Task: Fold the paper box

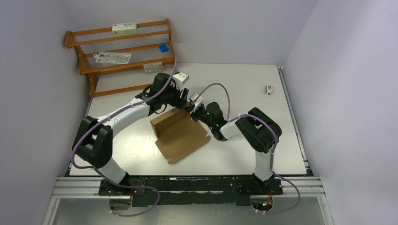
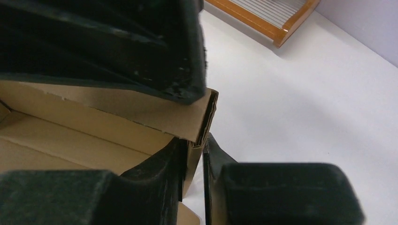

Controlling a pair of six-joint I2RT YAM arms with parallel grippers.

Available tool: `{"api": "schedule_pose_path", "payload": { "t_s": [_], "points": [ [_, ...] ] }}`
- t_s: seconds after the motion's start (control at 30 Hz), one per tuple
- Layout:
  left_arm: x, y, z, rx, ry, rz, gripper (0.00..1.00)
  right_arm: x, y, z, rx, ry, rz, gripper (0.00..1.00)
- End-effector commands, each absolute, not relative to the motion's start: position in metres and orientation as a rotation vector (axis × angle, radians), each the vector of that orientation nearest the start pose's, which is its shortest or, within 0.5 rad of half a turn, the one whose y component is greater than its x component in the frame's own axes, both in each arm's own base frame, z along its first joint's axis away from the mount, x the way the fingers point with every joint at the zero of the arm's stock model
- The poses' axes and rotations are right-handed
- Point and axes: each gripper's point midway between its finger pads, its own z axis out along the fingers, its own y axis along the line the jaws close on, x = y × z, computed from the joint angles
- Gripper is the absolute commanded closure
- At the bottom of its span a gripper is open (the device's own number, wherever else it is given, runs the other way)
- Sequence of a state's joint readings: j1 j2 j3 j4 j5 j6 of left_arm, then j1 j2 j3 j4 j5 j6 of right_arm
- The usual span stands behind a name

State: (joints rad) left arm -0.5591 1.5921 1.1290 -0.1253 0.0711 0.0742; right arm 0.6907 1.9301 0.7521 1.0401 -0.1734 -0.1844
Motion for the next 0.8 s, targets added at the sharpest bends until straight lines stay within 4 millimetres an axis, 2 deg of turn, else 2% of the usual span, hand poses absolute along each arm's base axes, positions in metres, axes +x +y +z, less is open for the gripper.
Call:
{"api": "schedule_pose_path", "payload": {
  "t_s": [0.0, 0.17, 0.4, 0.6, 0.77],
  "points": [
    [0.364, -0.270, 0.129, 0.690, 2.199, -0.647, 0.33, 0.375, 0.331, 0.071, -0.860, 1.565, 0.445, 0.80],
    [0.362, -0.268, 0.114, 0.666, 2.291, -0.756, 0.35, 0.384, 0.324, 0.070, -0.793, 1.596, 0.362, 0.80],
    [0.351, -0.278, 0.114, 0.666, 2.311, -0.918, 0.39, 0.394, 0.315, 0.064, -0.743, 1.636, 0.238, 0.80],
    [0.354, -0.270, 0.106, 0.659, 2.347, -0.846, 0.44, 0.388, 0.321, 0.061, -0.769, 1.657, 0.280, 0.72],
    [0.357, -0.262, 0.102, 0.649, 2.365, -0.773, 0.50, 0.378, 0.322, 0.060, -0.766, 1.673, 0.334, 0.70]
  ]
}}
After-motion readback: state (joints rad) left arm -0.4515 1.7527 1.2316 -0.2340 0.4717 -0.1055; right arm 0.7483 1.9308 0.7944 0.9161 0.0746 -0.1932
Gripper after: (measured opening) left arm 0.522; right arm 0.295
